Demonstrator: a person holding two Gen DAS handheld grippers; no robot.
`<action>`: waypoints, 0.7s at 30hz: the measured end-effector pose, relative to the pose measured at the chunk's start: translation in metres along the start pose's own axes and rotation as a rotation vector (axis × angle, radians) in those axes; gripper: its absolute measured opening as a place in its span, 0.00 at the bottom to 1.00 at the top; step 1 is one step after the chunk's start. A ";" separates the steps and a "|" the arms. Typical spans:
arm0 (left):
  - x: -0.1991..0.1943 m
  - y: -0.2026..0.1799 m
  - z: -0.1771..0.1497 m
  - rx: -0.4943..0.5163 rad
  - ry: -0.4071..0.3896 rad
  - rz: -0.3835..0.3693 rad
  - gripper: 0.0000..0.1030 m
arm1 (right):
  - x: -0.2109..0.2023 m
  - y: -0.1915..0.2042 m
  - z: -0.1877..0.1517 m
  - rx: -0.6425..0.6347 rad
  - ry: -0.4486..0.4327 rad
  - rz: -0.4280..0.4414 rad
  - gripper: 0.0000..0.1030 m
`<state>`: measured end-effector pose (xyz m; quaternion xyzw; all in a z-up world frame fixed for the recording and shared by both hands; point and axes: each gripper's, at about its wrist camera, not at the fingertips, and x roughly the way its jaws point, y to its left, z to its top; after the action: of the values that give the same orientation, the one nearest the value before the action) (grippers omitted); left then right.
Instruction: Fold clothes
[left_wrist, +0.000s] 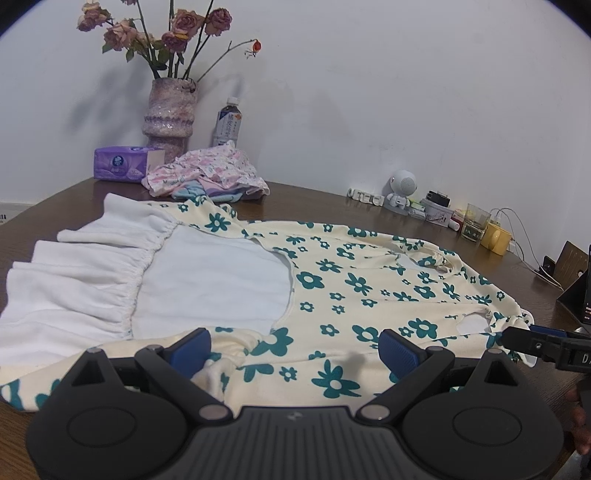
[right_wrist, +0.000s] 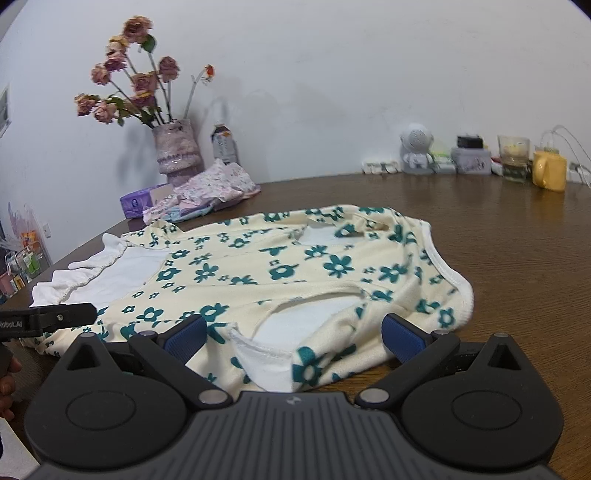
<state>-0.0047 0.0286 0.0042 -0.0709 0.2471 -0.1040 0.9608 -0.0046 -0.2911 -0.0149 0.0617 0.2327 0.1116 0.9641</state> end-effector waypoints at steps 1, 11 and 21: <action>-0.003 -0.001 0.000 0.015 -0.001 0.007 0.94 | -0.003 -0.004 0.001 0.008 0.005 -0.003 1.00; -0.023 0.012 0.008 0.155 0.033 0.050 0.94 | -0.041 -0.021 -0.003 -0.129 0.030 -0.071 0.99; -0.025 0.013 0.009 0.303 0.092 0.037 0.82 | -0.021 0.029 0.023 -0.288 0.054 0.092 0.65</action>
<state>-0.0194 0.0476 0.0207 0.0841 0.2736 -0.1257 0.9499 -0.0180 -0.2698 0.0193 -0.0698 0.2370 0.1895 0.9503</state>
